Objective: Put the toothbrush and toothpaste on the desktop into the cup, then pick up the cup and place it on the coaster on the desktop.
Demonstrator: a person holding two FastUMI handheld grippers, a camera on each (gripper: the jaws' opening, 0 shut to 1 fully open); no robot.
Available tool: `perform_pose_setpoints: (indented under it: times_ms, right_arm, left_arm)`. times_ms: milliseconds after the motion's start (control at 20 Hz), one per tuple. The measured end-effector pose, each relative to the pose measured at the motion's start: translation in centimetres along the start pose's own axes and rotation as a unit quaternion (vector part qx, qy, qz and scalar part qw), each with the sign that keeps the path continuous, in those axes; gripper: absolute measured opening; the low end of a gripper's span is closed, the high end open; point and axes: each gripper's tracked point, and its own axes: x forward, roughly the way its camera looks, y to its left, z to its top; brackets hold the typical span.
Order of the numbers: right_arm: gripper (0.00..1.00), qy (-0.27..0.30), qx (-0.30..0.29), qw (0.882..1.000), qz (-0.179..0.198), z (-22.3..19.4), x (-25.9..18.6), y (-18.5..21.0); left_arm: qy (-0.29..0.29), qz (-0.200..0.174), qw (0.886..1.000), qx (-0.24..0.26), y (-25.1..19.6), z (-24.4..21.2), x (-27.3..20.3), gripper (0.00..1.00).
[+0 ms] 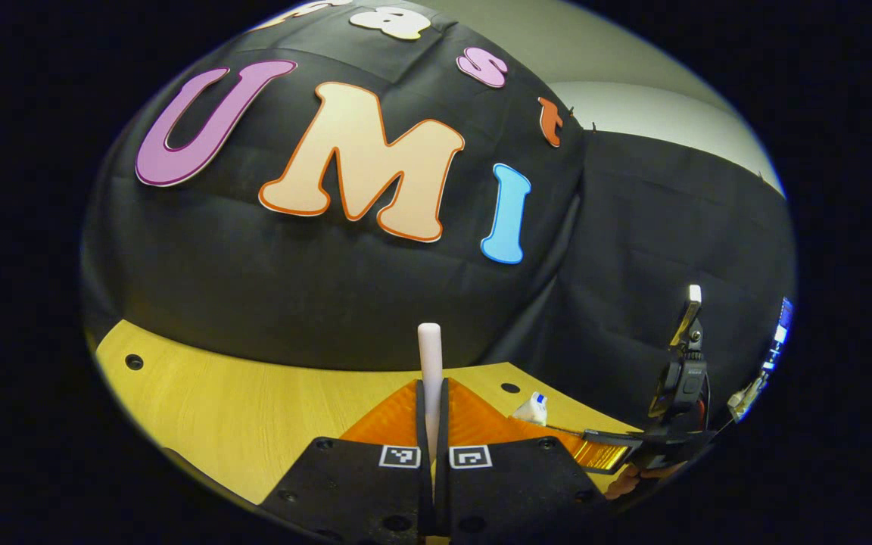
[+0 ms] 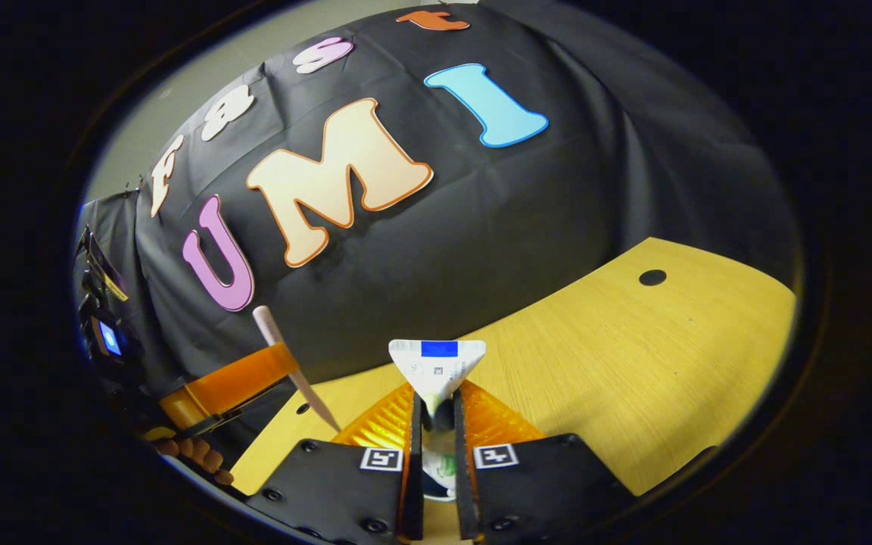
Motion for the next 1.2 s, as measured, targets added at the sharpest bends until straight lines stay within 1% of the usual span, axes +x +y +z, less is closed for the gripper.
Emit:
perform_pose_setpoints:
  times_ms: [50,150,200,300,350,550,700,800,950,1100,1200]
  right_arm:
    - [0.25,0.002,0.005,1.000,0.007,-0.1,-0.4,0.3]
    - [0.38,-0.004,0.003,1.000,0.014,0.1,-1.0,0.6]
    - [0.56,-0.013,0.001,1.000,0.018,0.8,-1.7,0.8]
    - [0.78,-0.034,-0.002,0.999,0.017,2.5,-2.8,0.8]
    - [0.97,-0.045,-0.003,0.999,0.013,3.4,-3.8,0.6]
    - [0.96,-0.076,-0.009,0.997,-0.007,6.0,-6.8,-0.7]
    - [0.96,-0.090,-0.003,0.996,-0.024,7.0,-8.5,-2.2]
    - [0.96,-0.089,-0.002,0.995,-0.036,6.7,-9.2,-3.3]
    - [0.96,-0.077,0.013,0.996,-0.042,5.8,-9.8,-4.4]
    - [0.96,-0.069,0.002,0.996,-0.050,4.9,-10.2,-5.2]
    - [0.96,-0.063,-0.007,0.997,-0.052,4.6,-10.5,-5.5]
  left_arm:
    - [-0.001,-0.005,1.000,0.001,-0.4,0.1,0.2,0.00]
    - [-0.005,-0.013,1.000,0.003,-1.0,0.3,0.5,0.00]
    - [-0.006,-0.016,1.000,0.003,-1.2,0.2,0.6,0.00]
    - [-0.006,-0.022,1.000,0.002,-1.7,0.2,1.0,0.00]
    - [-0.005,-0.025,1.000,0.001,-1.8,0.1,1.1,0.00]
    - [-0.006,-0.036,0.999,-0.009,-2.5,-0.2,1.7,0.00]
    - [0.000,-0.043,0.999,-0.015,-2.8,-1.1,2.5,0.00]
    - [0.012,-0.045,0.999,-0.002,-3.0,-2.4,2.8,0.00]
    - [0.033,-0.054,0.998,0.012,-3.3,-4.8,3.1,0.01]
    - [0.060,-0.063,0.996,0.006,-3.5,-7.1,2.7,0.04]
    - [0.066,-0.065,0.996,-0.003,-3.5,-7.7,2.0,0.07]
